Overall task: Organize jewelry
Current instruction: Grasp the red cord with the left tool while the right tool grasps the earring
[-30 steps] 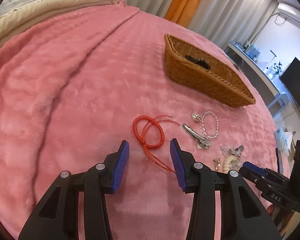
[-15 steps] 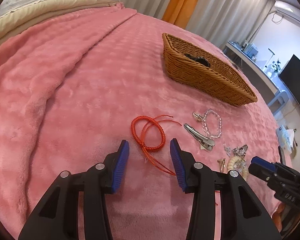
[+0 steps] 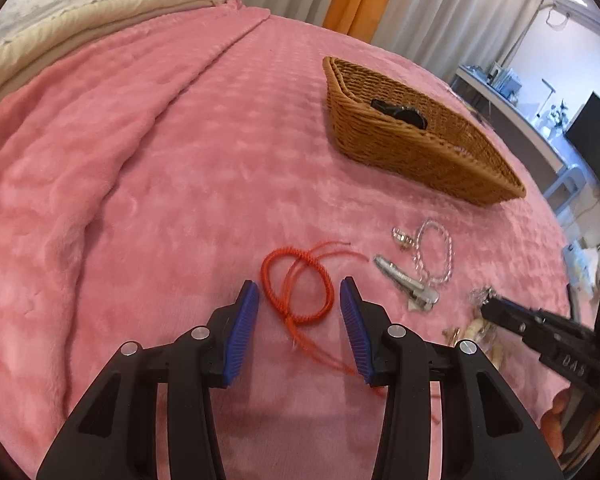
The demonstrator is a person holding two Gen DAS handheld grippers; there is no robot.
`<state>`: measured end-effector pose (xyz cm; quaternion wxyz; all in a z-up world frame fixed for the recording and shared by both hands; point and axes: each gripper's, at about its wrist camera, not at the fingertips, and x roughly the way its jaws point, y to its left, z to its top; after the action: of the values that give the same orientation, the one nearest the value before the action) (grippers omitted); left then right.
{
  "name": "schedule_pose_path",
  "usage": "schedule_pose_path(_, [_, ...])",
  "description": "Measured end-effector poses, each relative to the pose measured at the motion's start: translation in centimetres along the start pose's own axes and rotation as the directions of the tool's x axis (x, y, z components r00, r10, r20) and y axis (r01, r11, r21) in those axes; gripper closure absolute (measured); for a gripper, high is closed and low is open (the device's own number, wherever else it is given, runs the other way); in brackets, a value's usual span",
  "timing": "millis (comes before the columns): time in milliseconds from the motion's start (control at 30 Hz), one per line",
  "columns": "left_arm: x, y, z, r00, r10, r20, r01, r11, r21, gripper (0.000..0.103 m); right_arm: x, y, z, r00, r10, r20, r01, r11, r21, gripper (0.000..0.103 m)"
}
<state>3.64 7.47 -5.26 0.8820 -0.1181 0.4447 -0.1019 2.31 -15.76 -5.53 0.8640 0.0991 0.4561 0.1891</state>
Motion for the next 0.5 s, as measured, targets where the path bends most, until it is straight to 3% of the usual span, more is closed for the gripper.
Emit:
schedule_pose_path(67, [0.3,0.7,0.3,1.000,-0.030,-0.007,0.030,0.999,-0.036,0.063,-0.4,0.0,0.0,1.000,0.016,0.017,-0.016,1.000,-0.006,0.095])
schedule_pose_path(133, [0.5,1.2,0.6,0.999,-0.041,-0.011,0.040,0.998,-0.055,0.074,-0.8,0.2,0.1,0.999,0.014,0.030,-0.014,1.000,-0.019,0.095])
schedule_pose_path(167, [0.6,1.1,0.7,1.000,-0.024,-0.015,0.023,0.999,-0.049,0.092,-1.0,0.2,0.1,0.999,0.018,0.033,-0.017,1.000,-0.022,0.095])
schedule_pose_path(200, [0.9,1.1,0.7,1.000,-0.006,-0.027,0.005,0.999,-0.039,0.101,-1.3,0.2,0.2,0.999,0.023,0.040,-0.022,1.000,-0.022,0.095])
schedule_pose_path(500, [-2.0,-0.2,0.7,0.993,-0.099,0.061,0.098,0.995,0.007,0.101,-4.5,0.7,1.1,0.993,0.050,0.105,-0.048,0.999,-0.026,0.095])
